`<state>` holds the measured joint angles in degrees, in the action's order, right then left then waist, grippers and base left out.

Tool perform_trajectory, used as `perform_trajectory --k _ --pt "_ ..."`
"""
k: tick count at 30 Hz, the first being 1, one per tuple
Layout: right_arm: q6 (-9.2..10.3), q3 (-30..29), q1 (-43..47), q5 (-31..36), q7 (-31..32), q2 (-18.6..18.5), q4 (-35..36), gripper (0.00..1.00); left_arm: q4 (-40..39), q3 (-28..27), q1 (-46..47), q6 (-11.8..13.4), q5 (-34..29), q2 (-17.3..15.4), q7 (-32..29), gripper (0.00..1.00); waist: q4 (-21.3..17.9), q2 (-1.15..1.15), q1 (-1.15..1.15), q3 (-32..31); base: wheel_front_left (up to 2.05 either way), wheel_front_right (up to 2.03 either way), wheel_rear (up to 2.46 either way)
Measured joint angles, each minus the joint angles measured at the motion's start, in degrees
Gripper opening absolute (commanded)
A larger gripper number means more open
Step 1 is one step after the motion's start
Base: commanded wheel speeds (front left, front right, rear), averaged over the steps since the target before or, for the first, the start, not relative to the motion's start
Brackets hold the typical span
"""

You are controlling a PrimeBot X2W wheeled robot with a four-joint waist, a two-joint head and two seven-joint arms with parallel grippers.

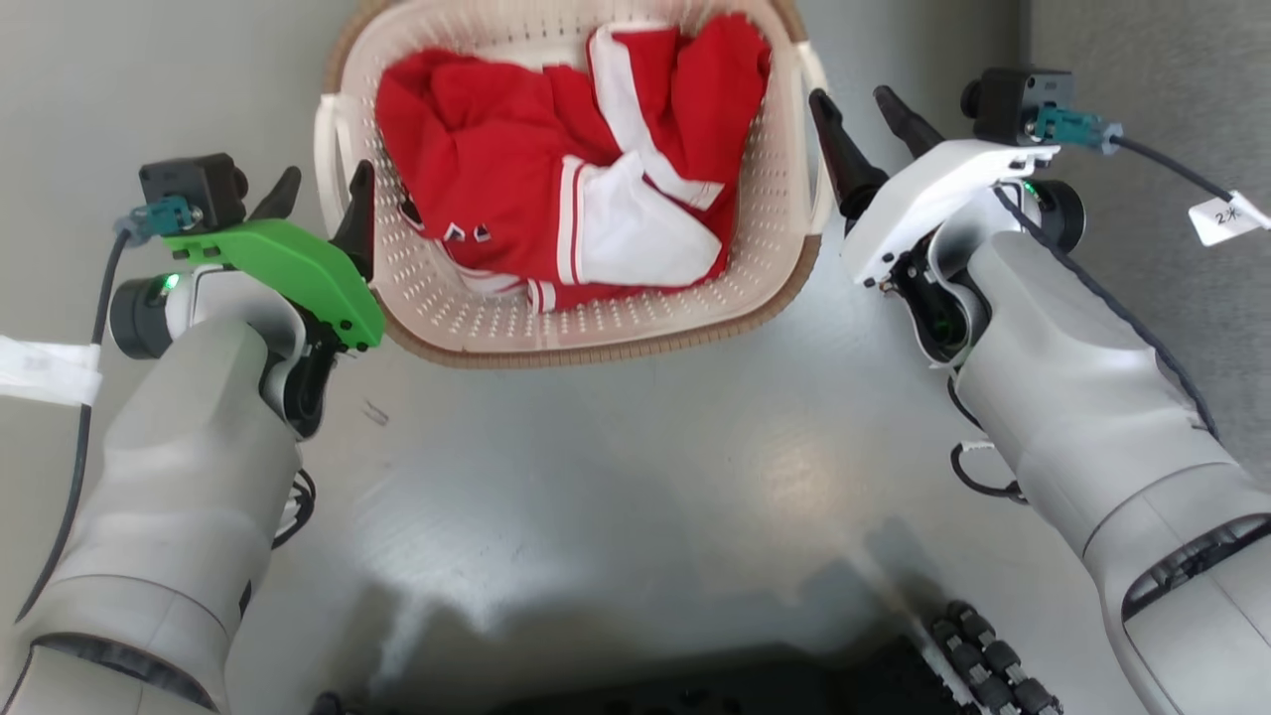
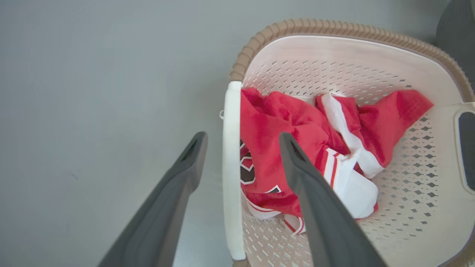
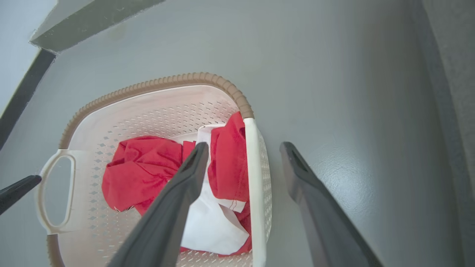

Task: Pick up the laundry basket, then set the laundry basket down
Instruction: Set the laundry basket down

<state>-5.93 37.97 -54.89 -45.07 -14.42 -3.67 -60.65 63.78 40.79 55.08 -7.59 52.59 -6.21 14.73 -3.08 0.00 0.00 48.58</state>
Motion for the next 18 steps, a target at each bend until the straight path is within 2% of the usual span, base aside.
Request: perform_trajectory --k 10,18 --pt "0.02 -2.4 4.3 3.1 0.0 -1.0 3.4 1.00 -4.9 -2.2 -3.1 0.0 -0.8 -0.5 0.0 1.00 0.0 0.00 0.00 -6.9 0.00 0.00 0.00" --pt "0.77 -6.7 7.2 6.6 0.0 -2.7 10.4 1.00 -12.8 -6.7 -6.1 0.0 -1.5 -1.3 0.0 1.00 0.3 0.00 0.00 -13.5 0.00 0.00 0.00"
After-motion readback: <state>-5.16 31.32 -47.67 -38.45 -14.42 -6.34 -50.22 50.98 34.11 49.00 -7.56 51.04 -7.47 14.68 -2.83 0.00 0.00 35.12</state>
